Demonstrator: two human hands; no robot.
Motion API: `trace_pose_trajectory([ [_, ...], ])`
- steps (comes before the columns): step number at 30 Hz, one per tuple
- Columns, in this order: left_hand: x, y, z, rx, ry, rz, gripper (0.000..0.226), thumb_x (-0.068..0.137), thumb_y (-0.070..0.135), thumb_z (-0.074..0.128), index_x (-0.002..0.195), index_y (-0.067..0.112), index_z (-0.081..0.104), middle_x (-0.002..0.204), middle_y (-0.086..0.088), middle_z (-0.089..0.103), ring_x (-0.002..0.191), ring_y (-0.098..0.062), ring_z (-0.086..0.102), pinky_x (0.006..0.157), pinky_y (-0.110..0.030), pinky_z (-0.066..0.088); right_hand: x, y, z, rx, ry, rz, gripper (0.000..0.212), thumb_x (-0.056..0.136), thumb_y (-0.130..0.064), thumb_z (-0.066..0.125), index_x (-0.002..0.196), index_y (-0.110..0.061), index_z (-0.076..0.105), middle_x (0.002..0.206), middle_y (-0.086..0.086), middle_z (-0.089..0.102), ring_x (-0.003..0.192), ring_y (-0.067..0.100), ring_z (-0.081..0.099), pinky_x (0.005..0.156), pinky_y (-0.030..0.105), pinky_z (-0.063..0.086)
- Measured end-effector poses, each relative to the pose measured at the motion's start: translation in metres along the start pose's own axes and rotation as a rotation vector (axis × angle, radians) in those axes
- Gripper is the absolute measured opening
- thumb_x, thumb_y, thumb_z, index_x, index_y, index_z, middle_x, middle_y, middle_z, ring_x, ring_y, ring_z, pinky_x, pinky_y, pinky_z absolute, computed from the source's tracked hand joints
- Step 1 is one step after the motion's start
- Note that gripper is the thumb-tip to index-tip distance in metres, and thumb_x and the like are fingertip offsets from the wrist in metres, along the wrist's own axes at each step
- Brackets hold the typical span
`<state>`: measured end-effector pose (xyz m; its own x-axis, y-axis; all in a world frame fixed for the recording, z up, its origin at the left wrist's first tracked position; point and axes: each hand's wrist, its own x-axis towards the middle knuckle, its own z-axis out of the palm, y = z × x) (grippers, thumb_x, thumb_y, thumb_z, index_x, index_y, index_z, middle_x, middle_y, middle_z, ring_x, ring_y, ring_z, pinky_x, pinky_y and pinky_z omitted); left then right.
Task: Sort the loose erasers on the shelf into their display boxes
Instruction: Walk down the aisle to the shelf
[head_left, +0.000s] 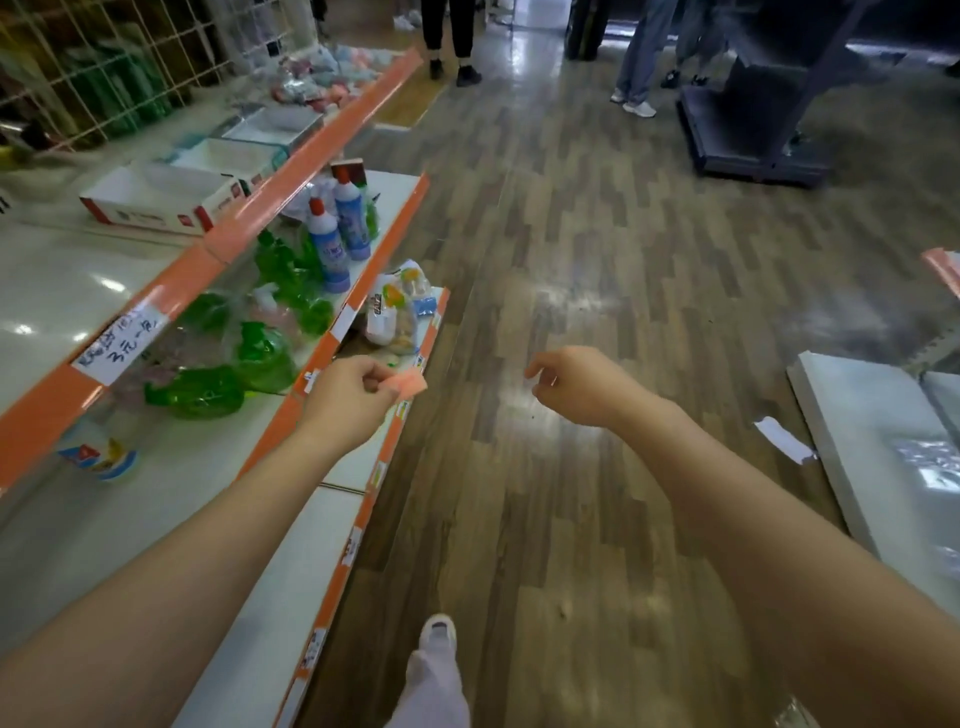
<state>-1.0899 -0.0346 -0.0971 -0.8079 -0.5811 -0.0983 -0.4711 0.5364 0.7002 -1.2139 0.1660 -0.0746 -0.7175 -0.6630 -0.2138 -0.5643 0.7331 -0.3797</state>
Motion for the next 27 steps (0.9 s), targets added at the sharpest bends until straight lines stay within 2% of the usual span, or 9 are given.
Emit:
trace_pose_trajectory([
  [4,0.056,-0.002,-0.009,0.02,0.026,-0.003,0.016,0.087,0.01,0.06,0.102,0.008,0.065,0.093,-0.006,0.063,0.086,-0.02,0.058,0.076,-0.029,0.045,0.063,-0.009,-0.007,0.0,-0.013,-0.024,0.029,0.091,-0.014,0.047,0.119,-0.014,0.057,0.114,0.005,0.06,0.105,0.023,0.056,0.084,0.029,0.045],
  [7,0.103,0.0,-0.021,0.021,0.052,0.003,0.012,0.086,0.01,0.061,0.097,0.01,0.064,0.088,-0.004,0.062,0.084,-0.018,0.057,0.074,-0.029,0.043,0.116,-0.018,-0.017,-0.003,-0.011,-0.047,0.029,0.09,-0.012,0.047,0.116,-0.014,0.058,0.113,0.006,0.061,0.104,0.024,0.056,0.089,0.036,0.047],
  [12,0.183,0.009,-0.047,0.056,0.077,0.021,0.004,0.084,0.014,0.063,0.085,0.016,0.06,0.082,-0.002,0.061,0.077,-0.017,0.056,0.06,-0.026,0.038,0.193,-0.034,-0.042,0.009,-0.004,-0.043,0.03,0.089,-0.012,0.047,0.116,-0.015,0.058,0.112,0.003,0.062,0.103,0.022,0.056,0.086,0.033,0.048],
  [15,0.224,0.013,-0.057,0.063,0.09,0.052,0.004,0.085,0.017,0.063,0.086,0.015,0.06,0.076,0.003,0.059,0.067,-0.008,0.053,0.053,-0.018,0.036,0.231,-0.04,-0.053,0.023,0.016,-0.039,0.031,0.089,-0.011,0.045,0.116,-0.014,0.059,0.11,0.004,0.063,0.1,0.023,0.058,0.084,0.034,0.049],
  [21,0.293,0.02,-0.056,0.076,0.059,0.063,0.009,0.085,0.021,0.063,0.084,0.015,0.057,0.076,0.003,0.056,0.066,-0.008,0.05,0.054,-0.017,0.038,0.304,-0.033,-0.067,0.026,0.001,-0.054,0.033,0.088,-0.013,0.045,0.117,-0.018,0.059,0.112,0.003,0.062,0.101,0.022,0.058,0.081,0.029,0.045],
  [25,0.346,0.03,-0.047,0.086,0.015,0.047,0.006,0.086,0.021,0.062,0.087,0.017,0.058,0.083,-0.001,0.061,0.08,-0.017,0.057,0.07,-0.03,0.047,0.354,-0.021,-0.083,0.009,-0.024,-0.076,0.031,0.09,-0.013,0.045,0.117,-0.015,0.059,0.112,0.004,0.063,0.101,0.023,0.057,0.083,0.03,0.045],
  [27,0.377,0.037,-0.041,0.071,0.003,0.055,0.007,0.086,0.021,0.063,0.089,0.016,0.06,0.084,0.0,0.063,0.08,-0.016,0.058,0.067,-0.028,0.047,0.382,-0.012,-0.095,-0.004,-0.027,-0.089,0.029,0.09,-0.015,0.047,0.116,-0.013,0.059,0.111,0.005,0.062,0.102,0.023,0.057,0.084,0.03,0.045],
])
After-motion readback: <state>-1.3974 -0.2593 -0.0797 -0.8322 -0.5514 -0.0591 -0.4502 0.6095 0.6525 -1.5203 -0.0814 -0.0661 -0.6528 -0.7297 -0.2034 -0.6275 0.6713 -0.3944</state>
